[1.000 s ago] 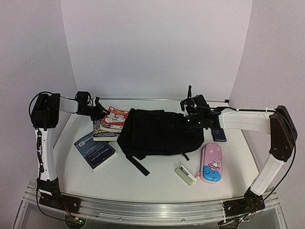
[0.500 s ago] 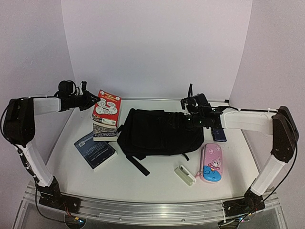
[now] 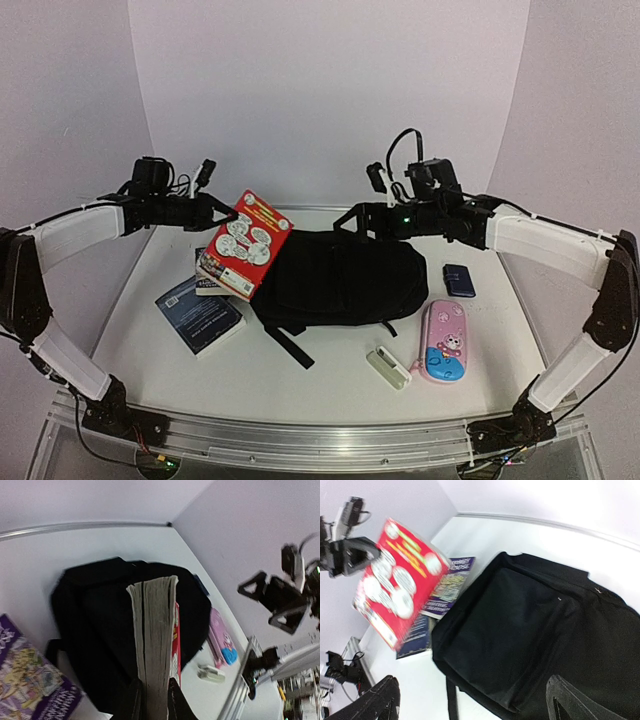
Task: Pack the student bag
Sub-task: Pick up the book from the center of the board.
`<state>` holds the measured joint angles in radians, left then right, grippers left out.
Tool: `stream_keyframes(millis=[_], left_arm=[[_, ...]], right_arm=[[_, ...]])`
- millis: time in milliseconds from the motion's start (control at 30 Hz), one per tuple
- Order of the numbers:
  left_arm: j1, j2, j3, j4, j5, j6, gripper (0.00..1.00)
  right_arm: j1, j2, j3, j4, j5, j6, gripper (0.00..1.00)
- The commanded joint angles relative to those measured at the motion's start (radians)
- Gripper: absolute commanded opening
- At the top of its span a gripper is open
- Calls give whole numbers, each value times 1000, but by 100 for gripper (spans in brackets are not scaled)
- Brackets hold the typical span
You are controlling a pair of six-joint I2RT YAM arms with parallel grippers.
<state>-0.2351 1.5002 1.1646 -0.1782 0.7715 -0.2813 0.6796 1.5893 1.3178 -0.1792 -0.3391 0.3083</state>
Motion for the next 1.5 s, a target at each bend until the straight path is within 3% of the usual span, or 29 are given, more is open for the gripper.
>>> stream_keyframes(millis=[0,333,600,733,867,967,1000,1133,1167,1300,1467], left_arm=[[-116,-42,78,-48,162,102,0],[-289,22,171,-224,346,200,0],[-376,53,196,-194,370,194,0],[-389,74,213,-167,386,181,0],[-391,84,219,-166,339,184,0],[-390,86,210,-147,253,165,2],[-390,87,209,-143,224,155,9],[-389,107,210,-141,26,112,59],[-390,113,209,-136,-31,103,64],[-394,143,202,-91,-163,54,76],[-480,243,262,-68,-372,62,80]], right_arm=[[5,-28,89,-92,-138,-114,98],[10,56,142,-200,-467,-163,98],[49,97,128,-218,-556,-160,95],[91,119,131,-215,-626,-165,75],[114,106,118,-176,-654,-138,37],[115,77,111,-141,-517,-83,1],[115,64,108,-136,-441,-60,0],[113,16,97,-134,-113,18,0],[111,2,92,-136,-37,41,0],[67,-63,55,-157,328,131,0],[-3,-125,28,-224,681,211,0]])
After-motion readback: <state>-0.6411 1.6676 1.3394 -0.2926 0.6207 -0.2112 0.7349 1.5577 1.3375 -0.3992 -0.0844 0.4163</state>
